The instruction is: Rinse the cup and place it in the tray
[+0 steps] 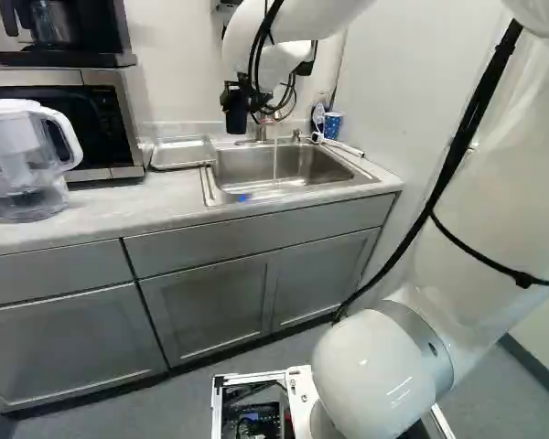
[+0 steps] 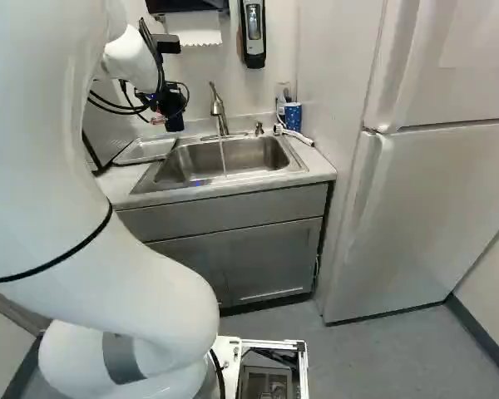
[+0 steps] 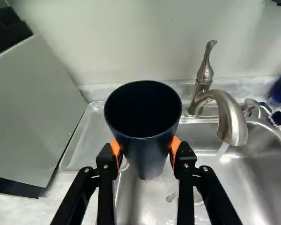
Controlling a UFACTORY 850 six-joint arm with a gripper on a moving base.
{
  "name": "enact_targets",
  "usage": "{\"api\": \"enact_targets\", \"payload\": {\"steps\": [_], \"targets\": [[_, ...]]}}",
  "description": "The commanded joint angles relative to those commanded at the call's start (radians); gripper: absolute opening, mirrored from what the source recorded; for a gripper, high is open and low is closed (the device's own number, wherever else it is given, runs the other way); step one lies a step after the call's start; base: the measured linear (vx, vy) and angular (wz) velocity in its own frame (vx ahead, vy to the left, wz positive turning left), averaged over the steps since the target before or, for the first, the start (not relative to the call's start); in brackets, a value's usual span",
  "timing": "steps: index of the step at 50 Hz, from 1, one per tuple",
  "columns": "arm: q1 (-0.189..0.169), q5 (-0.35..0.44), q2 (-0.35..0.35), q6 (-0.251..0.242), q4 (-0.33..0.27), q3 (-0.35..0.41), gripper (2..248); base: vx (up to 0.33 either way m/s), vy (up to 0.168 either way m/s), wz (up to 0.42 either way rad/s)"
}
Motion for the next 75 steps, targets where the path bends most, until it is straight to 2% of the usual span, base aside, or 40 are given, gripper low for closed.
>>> {"api": "enact_targets", "payload": {"steps": [27, 59, 67, 75], "targets": [[0.064, 0.009, -0.082, 0.000, 0.000, -0.082, 120, 0.000, 0.000, 0.000], [0.137, 0.147, -0.200, 0.000, 0.000, -0.179, 120, 0.000, 0.000, 0.000], [0.149, 0.181, -0.231, 0.000, 0.000, -0.196, 120, 0.000, 0.000, 0.000], [0.150, 0.182, -0.241, 0.000, 0.000, -0.190, 120, 0.000, 0.000, 0.000]]}}
